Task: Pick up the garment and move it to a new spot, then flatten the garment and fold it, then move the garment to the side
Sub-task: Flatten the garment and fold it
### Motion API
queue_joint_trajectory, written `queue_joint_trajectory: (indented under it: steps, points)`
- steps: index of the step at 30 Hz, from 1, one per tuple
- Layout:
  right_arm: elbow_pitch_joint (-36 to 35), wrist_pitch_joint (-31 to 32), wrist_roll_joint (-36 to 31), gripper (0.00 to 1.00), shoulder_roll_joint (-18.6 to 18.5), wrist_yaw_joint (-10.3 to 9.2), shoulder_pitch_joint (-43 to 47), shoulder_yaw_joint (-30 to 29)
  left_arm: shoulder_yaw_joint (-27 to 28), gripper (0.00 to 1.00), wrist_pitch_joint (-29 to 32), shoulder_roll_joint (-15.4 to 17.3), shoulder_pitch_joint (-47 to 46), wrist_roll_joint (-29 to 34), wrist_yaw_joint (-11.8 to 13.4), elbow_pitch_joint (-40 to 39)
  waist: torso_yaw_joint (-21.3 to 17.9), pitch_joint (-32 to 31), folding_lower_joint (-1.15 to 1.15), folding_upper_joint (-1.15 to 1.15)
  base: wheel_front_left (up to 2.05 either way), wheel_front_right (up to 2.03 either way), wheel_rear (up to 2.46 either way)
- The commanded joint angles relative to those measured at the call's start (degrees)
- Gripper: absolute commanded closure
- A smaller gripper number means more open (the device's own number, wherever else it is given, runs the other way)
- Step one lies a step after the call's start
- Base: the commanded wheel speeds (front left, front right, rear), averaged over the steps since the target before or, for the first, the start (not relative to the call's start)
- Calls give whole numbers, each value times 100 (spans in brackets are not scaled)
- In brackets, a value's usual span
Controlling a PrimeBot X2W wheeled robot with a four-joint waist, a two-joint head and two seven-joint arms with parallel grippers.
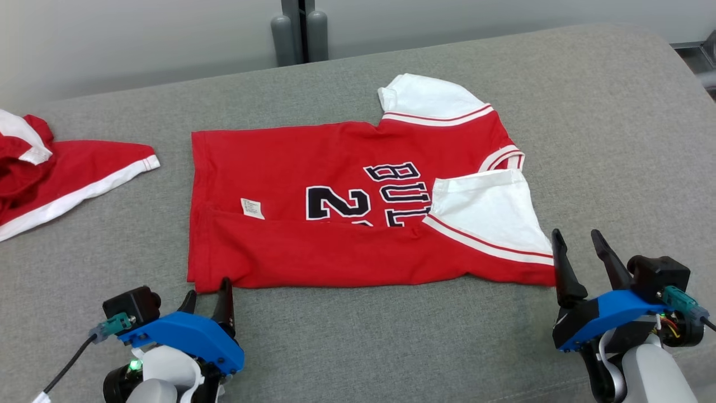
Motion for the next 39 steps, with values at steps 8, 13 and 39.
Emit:
queue_joint_trajectory:
  steps: [8,13,39]
  points:
    - [-343,382,105,0,20,2,300,83,240,100,-151,93,-479,-179,-70,565,-189,177,0,0,0,0,0]
    - [-177,543,196,0,20,2,195,125,316,100,-298,134,-556,-208,-122,683,-184,217,0,0,0,0,0]
    - [1635,1048,-72,100,-210,0,-945,-198,144,100,-583,10,-491,-311,-388,953,272,-138,0,0,0,0,0]
